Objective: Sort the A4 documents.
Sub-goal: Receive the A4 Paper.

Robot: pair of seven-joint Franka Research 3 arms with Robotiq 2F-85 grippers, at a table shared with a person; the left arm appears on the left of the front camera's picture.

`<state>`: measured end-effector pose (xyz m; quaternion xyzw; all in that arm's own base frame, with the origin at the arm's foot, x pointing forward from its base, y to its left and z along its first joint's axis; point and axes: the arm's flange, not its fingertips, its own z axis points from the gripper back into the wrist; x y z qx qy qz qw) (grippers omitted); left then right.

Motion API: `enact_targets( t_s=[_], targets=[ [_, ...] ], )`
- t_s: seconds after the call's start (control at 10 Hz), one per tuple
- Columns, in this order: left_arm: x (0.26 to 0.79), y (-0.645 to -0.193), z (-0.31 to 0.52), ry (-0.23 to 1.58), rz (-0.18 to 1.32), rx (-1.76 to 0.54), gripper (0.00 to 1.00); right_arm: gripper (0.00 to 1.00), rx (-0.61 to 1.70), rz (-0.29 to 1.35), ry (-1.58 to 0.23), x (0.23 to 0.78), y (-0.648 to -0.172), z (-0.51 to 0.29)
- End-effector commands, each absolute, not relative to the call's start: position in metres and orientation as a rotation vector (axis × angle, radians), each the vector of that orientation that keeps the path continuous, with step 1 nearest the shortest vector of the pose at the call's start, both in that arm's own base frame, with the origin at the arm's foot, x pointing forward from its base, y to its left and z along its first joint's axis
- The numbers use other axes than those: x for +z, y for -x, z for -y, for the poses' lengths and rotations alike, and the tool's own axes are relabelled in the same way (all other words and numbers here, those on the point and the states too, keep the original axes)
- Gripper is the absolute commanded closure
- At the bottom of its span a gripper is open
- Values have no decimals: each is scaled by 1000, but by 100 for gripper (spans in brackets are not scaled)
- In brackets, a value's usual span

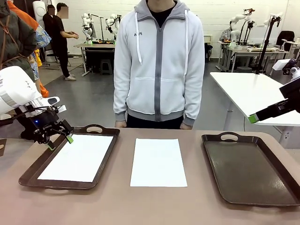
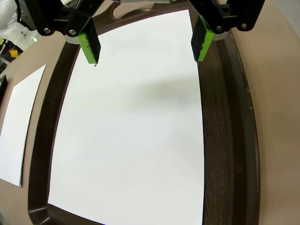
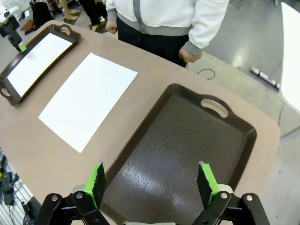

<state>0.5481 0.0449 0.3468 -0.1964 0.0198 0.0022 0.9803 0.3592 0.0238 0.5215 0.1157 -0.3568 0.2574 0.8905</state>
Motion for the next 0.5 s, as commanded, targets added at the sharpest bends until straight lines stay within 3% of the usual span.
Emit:
enact_targets(
  t_s=[0.0, 0.2, 0.4],
  targets=[
    [363, -547, -35, 363, 28, -55, 0, 0, 537, 739, -246, 520, -360, -24],
    [396, -534, -23, 321, 166, -146, 0, 0, 537, 739, -246, 520, -360, -24],
    [441, -502, -24, 372, 405, -314, 0, 0, 537, 739, -246, 520, -360, -24]
  ],
)
